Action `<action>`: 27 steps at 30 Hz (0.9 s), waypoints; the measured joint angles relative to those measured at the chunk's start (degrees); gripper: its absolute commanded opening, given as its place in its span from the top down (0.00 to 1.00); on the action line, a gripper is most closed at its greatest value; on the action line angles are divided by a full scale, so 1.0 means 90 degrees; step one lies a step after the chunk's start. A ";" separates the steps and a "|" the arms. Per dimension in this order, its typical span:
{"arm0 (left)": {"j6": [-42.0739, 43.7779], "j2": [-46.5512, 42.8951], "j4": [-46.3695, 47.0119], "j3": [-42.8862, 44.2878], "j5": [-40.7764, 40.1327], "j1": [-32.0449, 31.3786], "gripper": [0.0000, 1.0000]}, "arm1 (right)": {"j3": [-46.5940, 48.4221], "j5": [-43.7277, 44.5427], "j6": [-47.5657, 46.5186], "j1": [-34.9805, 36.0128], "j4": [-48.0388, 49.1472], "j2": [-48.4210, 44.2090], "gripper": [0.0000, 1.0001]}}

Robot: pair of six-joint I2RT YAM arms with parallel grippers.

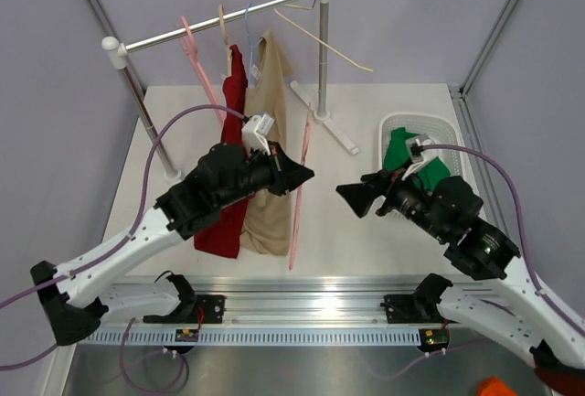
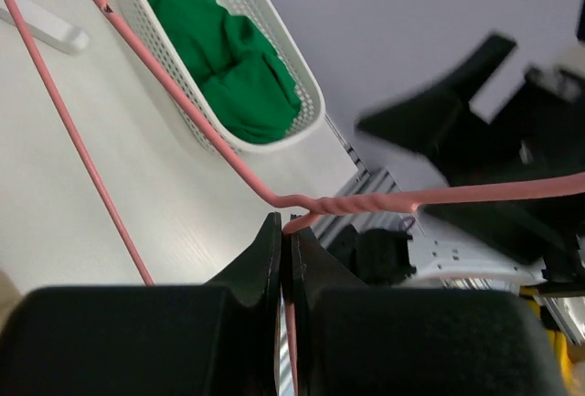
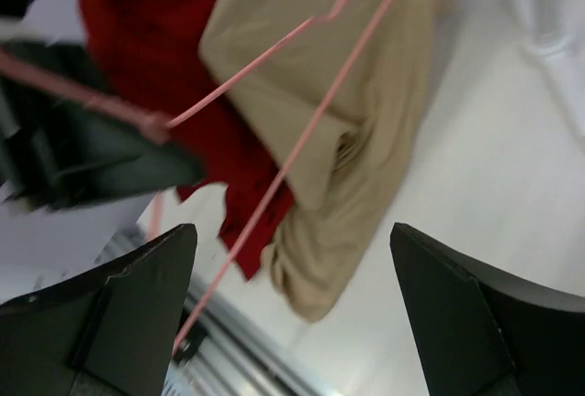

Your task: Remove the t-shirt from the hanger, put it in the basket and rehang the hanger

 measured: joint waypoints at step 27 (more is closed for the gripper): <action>-0.0245 0.0534 0.0998 0.0126 -0.1841 -0.0041 0.80 | 0.0563 0.4415 -0.0253 0.4393 -0.0590 0.2455 1.00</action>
